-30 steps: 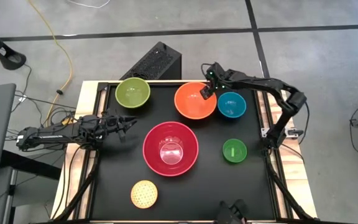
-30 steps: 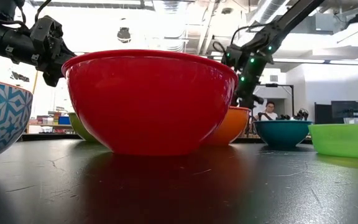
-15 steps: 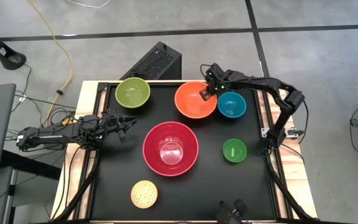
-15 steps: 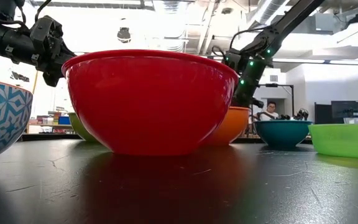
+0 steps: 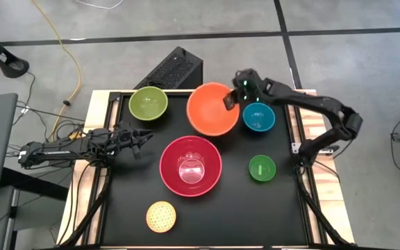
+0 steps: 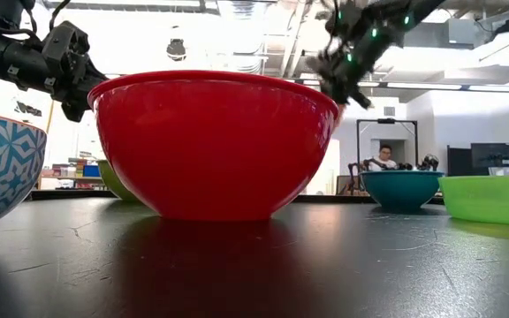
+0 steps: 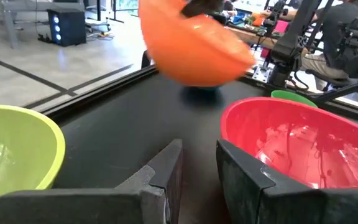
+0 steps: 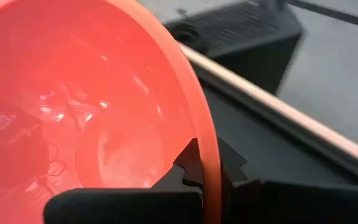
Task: Nest bowls inside each other
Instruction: Stack the orange bowl on top of the red bowl
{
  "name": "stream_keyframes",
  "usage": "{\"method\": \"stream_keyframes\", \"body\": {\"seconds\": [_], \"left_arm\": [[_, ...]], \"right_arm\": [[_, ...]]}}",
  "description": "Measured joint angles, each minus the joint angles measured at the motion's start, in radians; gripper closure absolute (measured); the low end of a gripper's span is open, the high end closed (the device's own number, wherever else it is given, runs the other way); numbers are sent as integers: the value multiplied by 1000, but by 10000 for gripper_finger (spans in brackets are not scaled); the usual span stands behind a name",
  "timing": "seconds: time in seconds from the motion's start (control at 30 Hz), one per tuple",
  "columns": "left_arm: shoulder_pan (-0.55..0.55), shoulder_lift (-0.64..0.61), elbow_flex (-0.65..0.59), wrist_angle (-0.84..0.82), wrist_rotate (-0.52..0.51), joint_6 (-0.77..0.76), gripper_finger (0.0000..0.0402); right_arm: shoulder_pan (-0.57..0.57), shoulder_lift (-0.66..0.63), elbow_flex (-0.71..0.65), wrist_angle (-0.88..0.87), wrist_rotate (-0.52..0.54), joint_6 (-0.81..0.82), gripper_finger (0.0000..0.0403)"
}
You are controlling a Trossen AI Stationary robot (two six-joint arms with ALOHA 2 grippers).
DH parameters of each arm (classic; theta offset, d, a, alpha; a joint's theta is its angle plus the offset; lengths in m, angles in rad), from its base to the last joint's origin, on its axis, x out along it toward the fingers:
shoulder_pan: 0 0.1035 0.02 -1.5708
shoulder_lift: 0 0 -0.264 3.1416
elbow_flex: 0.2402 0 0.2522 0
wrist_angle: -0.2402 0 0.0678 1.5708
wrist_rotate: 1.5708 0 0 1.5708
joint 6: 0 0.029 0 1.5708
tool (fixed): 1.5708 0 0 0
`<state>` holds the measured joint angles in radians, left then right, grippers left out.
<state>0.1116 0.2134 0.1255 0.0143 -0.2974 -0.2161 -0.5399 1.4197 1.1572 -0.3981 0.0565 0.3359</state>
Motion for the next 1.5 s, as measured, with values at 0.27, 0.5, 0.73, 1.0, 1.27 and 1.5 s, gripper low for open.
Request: {"method": "stream_keyframes", "body": {"seconds": [0.27, 0.5, 0.73, 1.0, 1.27, 1.5], "left_arm": [[0, 0, 0, 0, -15, 29, 315], [0, 4, 0, -27, -36, 29, 315], [0, 4, 0, -23, -48, 23, 315], [0, 0, 0, -20, -40, 12, 315], [0, 0, 0, -22, -39, 13, 315], [0, 0, 0, -21, -39, 13, 315]], "right_arm": [[328, -3, 1, 105, 30, 86, 388], [516, 62, 17, 141, 140, 175, 388], [555, 167, 17, 173, 191, 247, 387], [559, 255, 18, 193, 159, 288, 387], [561, 268, 18, 198, 102, 301, 357], [559, 289, 18, 171, 104, 304, 317]]}}
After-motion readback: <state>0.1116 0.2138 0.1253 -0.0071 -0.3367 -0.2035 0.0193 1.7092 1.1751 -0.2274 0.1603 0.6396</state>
